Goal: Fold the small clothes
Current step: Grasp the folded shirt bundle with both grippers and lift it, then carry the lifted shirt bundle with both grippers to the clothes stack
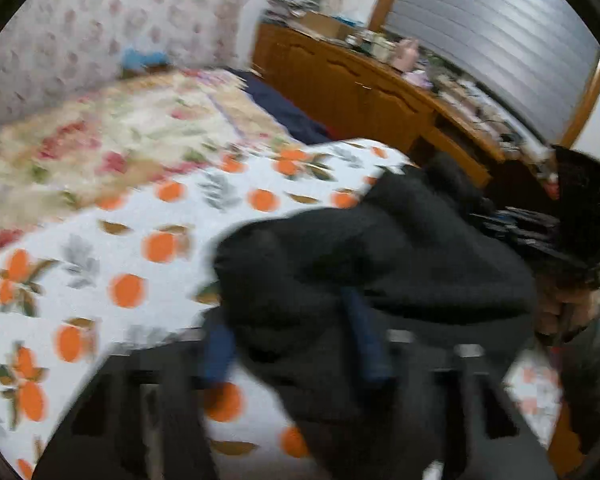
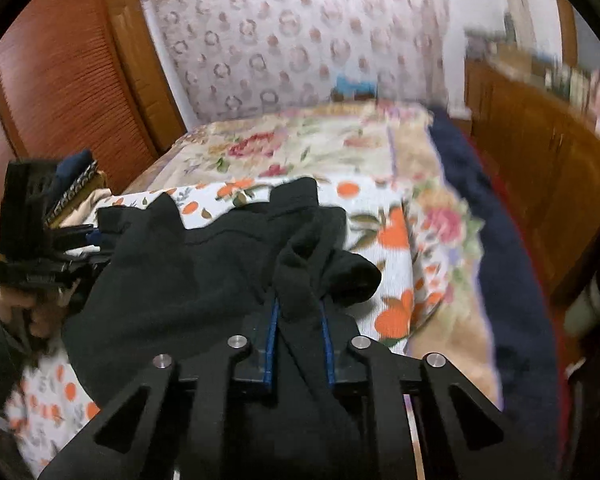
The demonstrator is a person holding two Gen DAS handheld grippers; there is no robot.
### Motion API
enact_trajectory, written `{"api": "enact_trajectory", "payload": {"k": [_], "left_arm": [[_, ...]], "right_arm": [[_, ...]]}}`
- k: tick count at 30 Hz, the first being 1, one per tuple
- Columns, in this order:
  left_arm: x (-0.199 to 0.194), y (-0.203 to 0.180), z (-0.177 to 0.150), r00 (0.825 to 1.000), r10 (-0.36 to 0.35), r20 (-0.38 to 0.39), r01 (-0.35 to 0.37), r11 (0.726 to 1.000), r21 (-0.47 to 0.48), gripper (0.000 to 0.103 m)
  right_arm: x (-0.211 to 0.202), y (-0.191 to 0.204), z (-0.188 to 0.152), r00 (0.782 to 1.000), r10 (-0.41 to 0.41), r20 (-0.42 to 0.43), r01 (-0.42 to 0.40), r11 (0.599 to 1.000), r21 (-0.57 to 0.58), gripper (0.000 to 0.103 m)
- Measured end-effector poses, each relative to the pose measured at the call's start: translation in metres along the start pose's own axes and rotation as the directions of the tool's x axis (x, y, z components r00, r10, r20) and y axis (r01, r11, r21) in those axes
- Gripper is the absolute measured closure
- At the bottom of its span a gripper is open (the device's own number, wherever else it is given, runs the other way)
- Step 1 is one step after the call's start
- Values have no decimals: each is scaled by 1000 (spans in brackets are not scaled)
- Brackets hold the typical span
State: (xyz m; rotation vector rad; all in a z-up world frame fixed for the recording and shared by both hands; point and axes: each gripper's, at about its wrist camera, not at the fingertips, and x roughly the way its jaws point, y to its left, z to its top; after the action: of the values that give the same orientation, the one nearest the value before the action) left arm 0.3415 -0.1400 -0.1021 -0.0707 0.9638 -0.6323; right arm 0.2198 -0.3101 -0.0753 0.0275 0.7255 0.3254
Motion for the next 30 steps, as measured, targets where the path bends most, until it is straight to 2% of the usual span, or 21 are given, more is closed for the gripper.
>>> {"api": "enact_trajectory", "payload": {"k": [1, 2, 6, 11, 17, 20, 23, 27, 30], "left_arm": [[-1, 0, 1, 1000, 1, 1, -1, 1000, -2, 78], [-3, -2, 1, 1000, 4, 2, -4, 1000, 4, 85], [-26, -10, 0, 997, -20, 68, 19, 1000, 10, 88], [-74, -24, -4, 984, -24, 177, 20, 999, 26, 89], [-144, -22, -18, 954, 21, 300, -25, 1000, 10, 89], [-183, -14, -31, 932, 71, 355, -73, 997, -8, 89], [-222, -3, -46, 902, 144, 408, -141, 989, -37, 89], [-267, 18, -67, 856, 248, 453, -227, 969, -101, 89], [-300, 37, -84, 814, 327, 480, -284, 945, -164, 89]], "right_arm": [[-2, 2, -1, 1000, -10, 2, 10, 1000, -4, 87], [-6, 2, 0, 1000, -16, 16, 16, 1000, -1, 87], [-30, 6, 5, 996, -19, 89, 20, 1000, -10, 88], [-60, 36, 12, 985, -27, 170, 41, 996, -79, 89], [-78, 80, 29, 970, 21, 244, 18, 988, -155, 89], [-78, 108, 38, 960, 72, 272, -15, 979, -205, 89], [-73, 141, 50, 947, 139, 291, -61, 963, -261, 89], [-58, 182, 69, 928, 230, 292, -126, 933, -336, 89], [-35, 213, 90, 913, 298, 280, -173, 902, -397, 89]]}}
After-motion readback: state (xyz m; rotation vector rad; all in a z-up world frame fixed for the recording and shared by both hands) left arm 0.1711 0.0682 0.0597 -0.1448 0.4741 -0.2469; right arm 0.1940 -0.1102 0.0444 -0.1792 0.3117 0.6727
